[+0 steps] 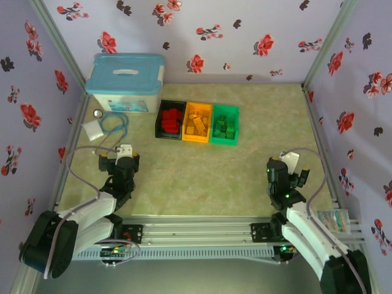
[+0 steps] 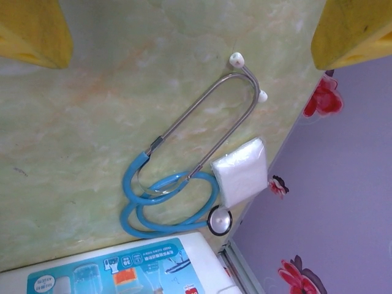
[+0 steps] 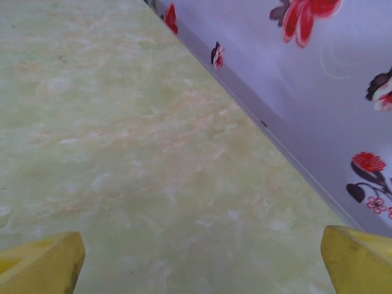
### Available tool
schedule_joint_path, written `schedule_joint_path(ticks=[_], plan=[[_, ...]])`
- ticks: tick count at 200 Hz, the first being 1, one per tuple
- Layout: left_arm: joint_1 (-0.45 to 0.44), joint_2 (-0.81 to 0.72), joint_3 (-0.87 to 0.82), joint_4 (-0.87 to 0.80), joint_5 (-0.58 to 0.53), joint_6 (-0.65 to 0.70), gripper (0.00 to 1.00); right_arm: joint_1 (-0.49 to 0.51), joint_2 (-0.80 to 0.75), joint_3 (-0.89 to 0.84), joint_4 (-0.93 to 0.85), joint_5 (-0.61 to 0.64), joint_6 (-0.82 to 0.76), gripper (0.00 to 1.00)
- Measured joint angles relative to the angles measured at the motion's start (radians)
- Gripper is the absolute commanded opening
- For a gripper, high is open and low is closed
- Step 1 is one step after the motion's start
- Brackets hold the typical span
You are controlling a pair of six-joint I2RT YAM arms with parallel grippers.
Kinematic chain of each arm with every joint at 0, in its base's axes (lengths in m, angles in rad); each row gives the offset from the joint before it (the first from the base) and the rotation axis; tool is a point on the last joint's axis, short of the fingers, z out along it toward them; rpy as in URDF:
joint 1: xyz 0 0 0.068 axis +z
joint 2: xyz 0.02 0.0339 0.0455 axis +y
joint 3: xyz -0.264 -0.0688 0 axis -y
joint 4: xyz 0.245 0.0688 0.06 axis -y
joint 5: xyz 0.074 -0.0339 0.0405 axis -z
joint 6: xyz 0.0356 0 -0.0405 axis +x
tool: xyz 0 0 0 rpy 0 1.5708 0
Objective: Sort the legos into containers by color
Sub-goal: Reset both arms
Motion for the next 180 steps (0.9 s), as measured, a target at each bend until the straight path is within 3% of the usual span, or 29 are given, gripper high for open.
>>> schedule_joint_path(ticks=[57, 128, 180], plan=[[0.037, 0.093, -0.047, 0.301, -0.001, 0.086, 1.00, -0.087, 0.358, 0.127, 0.191, -0.138, 0.000, 0.99], [0.045, 0.328, -0.051, 0.641, 0.038, 0.165, 1.00, -0.116, 0.480, 0.115, 0.506, -0.227, -0.029, 0.99], [0.094, 0.363, -0.052, 0.736, 0.095, 0.158, 1.00, -0.127, 0.516, 0.029, 0.757, -0.243, -0.054, 0.99]])
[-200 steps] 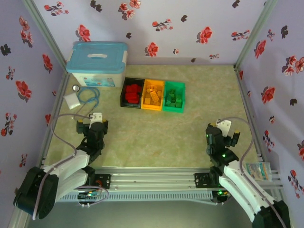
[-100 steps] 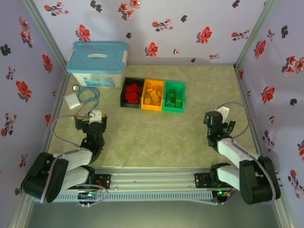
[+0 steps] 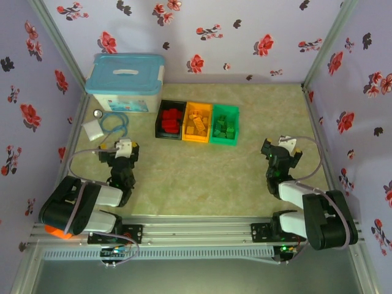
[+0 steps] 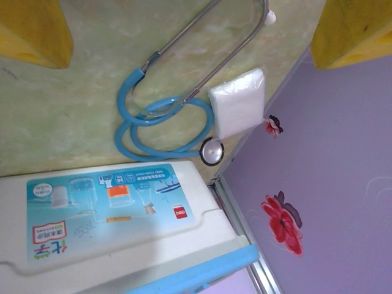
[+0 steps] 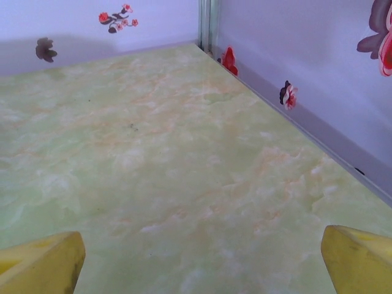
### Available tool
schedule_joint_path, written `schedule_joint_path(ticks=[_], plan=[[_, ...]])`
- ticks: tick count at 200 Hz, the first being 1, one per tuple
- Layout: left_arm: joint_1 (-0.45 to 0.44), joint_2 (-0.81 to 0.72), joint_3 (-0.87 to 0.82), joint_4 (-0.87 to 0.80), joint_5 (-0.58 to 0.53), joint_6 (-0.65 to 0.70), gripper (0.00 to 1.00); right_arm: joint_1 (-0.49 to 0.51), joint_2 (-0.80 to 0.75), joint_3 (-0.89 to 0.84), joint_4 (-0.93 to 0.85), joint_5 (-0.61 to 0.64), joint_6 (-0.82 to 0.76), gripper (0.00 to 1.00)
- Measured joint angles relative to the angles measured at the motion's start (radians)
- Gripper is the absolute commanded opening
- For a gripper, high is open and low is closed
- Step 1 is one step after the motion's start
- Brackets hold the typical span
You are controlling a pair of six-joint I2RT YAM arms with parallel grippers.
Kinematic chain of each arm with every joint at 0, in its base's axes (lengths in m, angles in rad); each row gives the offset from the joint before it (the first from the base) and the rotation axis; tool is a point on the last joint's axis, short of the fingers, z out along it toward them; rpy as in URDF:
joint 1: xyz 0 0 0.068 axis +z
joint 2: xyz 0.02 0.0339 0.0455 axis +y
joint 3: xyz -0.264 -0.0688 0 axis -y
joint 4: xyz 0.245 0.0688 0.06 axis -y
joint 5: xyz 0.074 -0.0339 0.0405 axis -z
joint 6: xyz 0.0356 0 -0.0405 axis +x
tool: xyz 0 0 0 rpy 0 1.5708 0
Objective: Sort the legos into containers by color
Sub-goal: Reset both arms
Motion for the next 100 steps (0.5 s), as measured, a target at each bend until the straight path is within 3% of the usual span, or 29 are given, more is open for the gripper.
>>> schedule_joint_path(ticks=[100], plan=[[0.129, 0.029, -0.018, 0.047, 0.135, -0.134, 1.00, -0.008, 0.041, -0.055, 0.209, -0.009, -0.018, 0.99]])
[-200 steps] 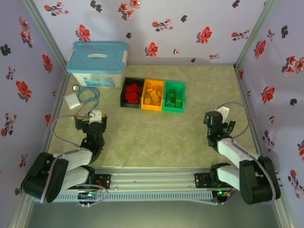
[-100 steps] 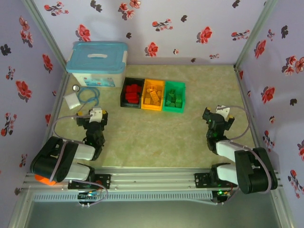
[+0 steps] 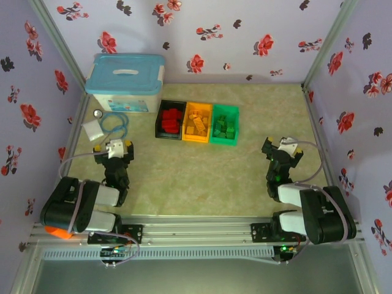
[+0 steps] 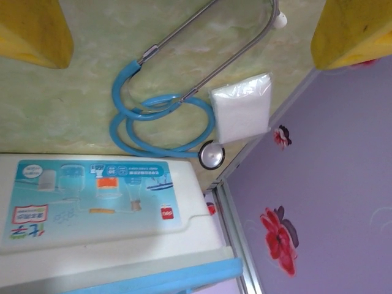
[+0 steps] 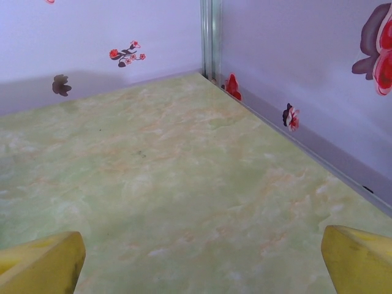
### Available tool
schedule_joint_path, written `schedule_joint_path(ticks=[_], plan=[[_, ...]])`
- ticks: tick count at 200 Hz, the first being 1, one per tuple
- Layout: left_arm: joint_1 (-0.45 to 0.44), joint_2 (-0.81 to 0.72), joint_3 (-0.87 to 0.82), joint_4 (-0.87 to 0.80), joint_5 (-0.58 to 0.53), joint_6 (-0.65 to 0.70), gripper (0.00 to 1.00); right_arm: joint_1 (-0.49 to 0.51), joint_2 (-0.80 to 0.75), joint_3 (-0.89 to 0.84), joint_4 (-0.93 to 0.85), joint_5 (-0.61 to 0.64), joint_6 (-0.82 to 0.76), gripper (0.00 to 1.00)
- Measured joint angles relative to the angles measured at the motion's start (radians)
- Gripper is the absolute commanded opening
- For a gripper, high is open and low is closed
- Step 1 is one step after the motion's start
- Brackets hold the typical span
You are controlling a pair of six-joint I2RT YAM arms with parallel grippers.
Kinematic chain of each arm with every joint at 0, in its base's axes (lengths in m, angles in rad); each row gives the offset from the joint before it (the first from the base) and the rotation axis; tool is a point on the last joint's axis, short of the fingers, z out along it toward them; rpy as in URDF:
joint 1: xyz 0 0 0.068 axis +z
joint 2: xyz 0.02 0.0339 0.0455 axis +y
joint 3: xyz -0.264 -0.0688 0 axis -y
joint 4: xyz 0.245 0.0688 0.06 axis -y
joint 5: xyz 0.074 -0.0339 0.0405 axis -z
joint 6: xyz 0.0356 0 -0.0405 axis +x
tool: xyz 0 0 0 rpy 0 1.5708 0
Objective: Sort the legos into containers by color
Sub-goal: Reset both arms
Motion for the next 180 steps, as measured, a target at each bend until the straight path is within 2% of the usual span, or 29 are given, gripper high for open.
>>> schedule_joint_path(ticks=[28, 43, 54, 69, 143, 165, 180], plan=[[0.048, 0.093, 0.033, 0.002, 0.030, -0.031, 1.00, -0.036, 0.026, -0.001, 0.044, -0.029, 0.000, 0.99], [0.048, 0.093, 0.033, 0.004, 0.048, -0.039, 1.00, -0.068, 0.161, -0.008, 0.191, -0.068, -0.001, 1.00], [0.048, 0.093, 0.033, 0.005, 0.068, -0.042, 1.00, -0.075, 0.267, 0.000, 0.211, -0.109, -0.018, 1.00], [0.045, 0.099, 0.035, 0.007, 0.095, -0.039, 1.00, -0.057, 0.328, 0.000, 0.220, -0.125, -0.040, 1.00], [0.030, 0.124, 0.039, 0.010, 0.227, 0.009, 1.00, 0.013, 0.347, 0.002, 0.367, -0.145, -0.126, 0.99], [0.039, 0.129, 0.040, 0.010, 0.271, 0.015, 1.00, 0.016, 0.347, 0.015, 0.343, -0.146, -0.138, 0.99], [0.064, 0.156, 0.059, 0.002, 0.303, 0.014, 1.00, -0.006, 0.331, 0.067, 0.245, -0.154, -0.130, 0.99]])
